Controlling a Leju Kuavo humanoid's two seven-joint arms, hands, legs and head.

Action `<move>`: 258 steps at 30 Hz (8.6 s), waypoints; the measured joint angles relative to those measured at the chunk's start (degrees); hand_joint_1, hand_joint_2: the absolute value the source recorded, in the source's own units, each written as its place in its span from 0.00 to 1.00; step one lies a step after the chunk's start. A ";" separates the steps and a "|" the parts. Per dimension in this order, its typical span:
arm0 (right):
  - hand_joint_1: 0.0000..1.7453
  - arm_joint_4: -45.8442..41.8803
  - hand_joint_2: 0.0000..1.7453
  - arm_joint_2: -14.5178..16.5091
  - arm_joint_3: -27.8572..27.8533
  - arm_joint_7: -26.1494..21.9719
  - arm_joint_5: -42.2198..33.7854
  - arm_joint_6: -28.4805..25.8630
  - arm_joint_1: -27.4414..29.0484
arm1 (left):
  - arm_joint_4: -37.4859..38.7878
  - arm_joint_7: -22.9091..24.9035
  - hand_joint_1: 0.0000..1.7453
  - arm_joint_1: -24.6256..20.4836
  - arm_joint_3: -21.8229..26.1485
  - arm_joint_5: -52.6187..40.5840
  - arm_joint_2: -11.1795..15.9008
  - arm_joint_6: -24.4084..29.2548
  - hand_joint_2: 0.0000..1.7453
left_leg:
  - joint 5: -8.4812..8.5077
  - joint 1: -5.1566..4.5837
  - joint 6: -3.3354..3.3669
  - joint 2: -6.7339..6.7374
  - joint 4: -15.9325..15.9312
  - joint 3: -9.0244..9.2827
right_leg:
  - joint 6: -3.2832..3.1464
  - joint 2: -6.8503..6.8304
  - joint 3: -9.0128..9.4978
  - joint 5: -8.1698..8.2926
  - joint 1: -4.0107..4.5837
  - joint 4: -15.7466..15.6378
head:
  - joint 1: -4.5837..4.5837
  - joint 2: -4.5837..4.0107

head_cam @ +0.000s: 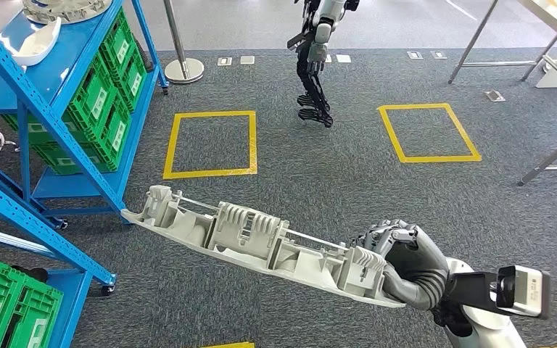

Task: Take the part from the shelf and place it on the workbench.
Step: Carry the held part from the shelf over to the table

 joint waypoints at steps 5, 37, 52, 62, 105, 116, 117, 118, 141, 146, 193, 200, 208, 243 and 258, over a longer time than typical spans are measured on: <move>1.00 0.93 1.00 0.12 0.49 0.39 0.35 -0.08 -0.47 | 0.02 0.32 0.00 0.26 -0.01 -0.05 -0.02 0.04 1.00 | -0.21 -0.56 0.44 2.99 0.00 -0.01 | -0.20 -1.53 -3.52 -2.19 0.12 7.93 | 0.31 0.00; 1.00 1.12 1.00 1.00 2.06 1.34 -0.64 -0.41 -1.50 | 0.02 1.21 0.00 0.63 0.00 0.61 -0.90 0.67 1.00 | 0.05 -0.60 0.71 3.60 0.56 -0.76 | -0.44 -2.70 -0.42 -0.24 0.44 2.94 | 0.42 0.00; 1.00 1.41 1.00 1.99 2.13 4.38 -2.43 -0.30 -3.83 | 0.08 1.56 0.00 0.66 0.02 0.84 -1.30 0.68 1.00 | -2.63 0.07 -2.39 -0.08 9.49 -4.76 | -2.72 0.82 3.91 2.56 0.15 -5.84 | -0.25 0.00; 1.00 1.70 1.00 2.07 2.13 4.48 -2.92 -0.23 -4.74 | 0.08 1.64 0.00 0.56 0.02 0.84 -1.30 0.93 1.00 | 0.26 0.24 0.41 0.68 0.68 -0.97 | 0.23 -0.51 -1.47 -2.65 0.17 4.22 | 0.33 0.00; 1.00 5.78 1.00 3.44 3.62 4.61 -4.64 -0.14 -7.67 | 0.19 3.62 0.00 0.42 0.81 1.97 -1.91 1.09 1.00 | -0.55 -0.42 -1.34 4.01 1.22 -0.74 | -2.25 -3.07 3.57 2.91 0.90 -6.33 | 0.51 0.00; 1.00 6.06 1.00 3.50 4.12 4.69 -4.09 -0.24 -7.36 | 0.25 5.08 0.00 0.72 0.89 1.11 -1.57 0.63 1.00 | 0.53 0.39 -2.05 -1.90 1.70 -1.70 | -1.33 1.95 3.38 2.43 0.08 -5.25 | -0.29 0.00; 1.00 6.04 1.00 3.50 4.15 4.76 -3.99 -0.28 -7.34 | 0.26 5.59 0.00 0.70 0.89 0.92 -1.59 0.62 1.00 | 0.30 0.29 -1.62 -1.96 1.34 -1.54 | -0.97 2.36 3.23 2.46 0.11 -5.24 | -0.31 0.00; 1.00 6.03 1.00 3.51 4.19 4.82 -3.92 -0.31 -7.30 | 0.26 6.15 0.00 0.69 0.89 0.81 -1.63 0.61 1.00 | 0.41 0.23 -1.12 -1.52 1.31 -1.52 | -0.64 2.73 3.13 2.57 0.04 -5.34 | -0.29 -0.01; 1.00 5.58 1.00 2.48 4.34 3.05 -3.09 -0.81 -5.33 | -0.05 13.75 0.00 0.89 4.57 4.09 0.34 5.22 1.00 | -7.28 -0.12 -2.21 0.67 16.81 -8.08 | -3.06 -0.82 3.54 3.10 0.47 -6.18 | 0.02 0.00; 1.00 5.55 1.00 2.51 4.45 3.07 -2.78 -0.97 -5.03 | -0.02 12.20 0.00 0.86 4.69 4.07 0.34 3.76 1.00 | 0.14 0.30 -1.99 -1.65 2.44 -1.83 | -1.88 1.66 3.27 2.54 0.27 -5.11 | -0.17 0.00; 1.00 5.50 1.00 3.29 4.73 2.92 -1.72 -1.67 -5.83 | 0.00 9.10 0.00 0.63 5.09 4.18 -0.40 1.50 1.00 | 0.67 -0.49 0.06 -0.22 1.26 -1.88 | -0.24 0.09 3.96 2.51 0.37 -6.33 | 0.07 0.00; 1.00 5.17 1.00 3.27 4.49 2.87 -1.63 -1.50 -6.21 | -0.01 8.92 0.00 0.62 5.09 4.08 -0.67 1.33 1.00 | 1.39 0.54 0.64 0.99 -0.99 -0.36 | 0.93 -1.22 -3.88 -4.37 -0.28 8.97 | 0.42 0.00; 1.00 5.30 1.00 3.26 4.44 2.80 -1.33 -1.55 -6.06 | -0.09 8.87 0.00 0.61 5.09 4.05 -0.31 1.25 1.00 | -0.48 1.23 -2.33 1.08 0.54 0.27 | 0.95 -1.96 2.15 3.22 -1.75 -4.91 | 0.76 0.00; 1.00 5.18 1.00 3.97 4.40 2.76 -0.30 -2.55 -5.86 | -0.09 8.22 0.00 0.47 5.09 3.90 -0.42 0.98 1.00 | -1.72 2.96 -5.57 1.62 -1.66 3.31 | -0.05 -1.88 1.44 2.46 -2.16 -3.64 | 0.56 -0.01; 1.00 5.26 1.00 4.03 4.42 2.30 -0.36 -2.40 -6.27 | -0.05 8.10 0.00 0.60 5.09 3.92 -0.32 0.99 1.00 | 0.69 -0.12 -1.33 -0.12 2.16 -2.71 | -0.77 -0.71 4.08 0.10 -0.07 -3.90 | -0.78 0.00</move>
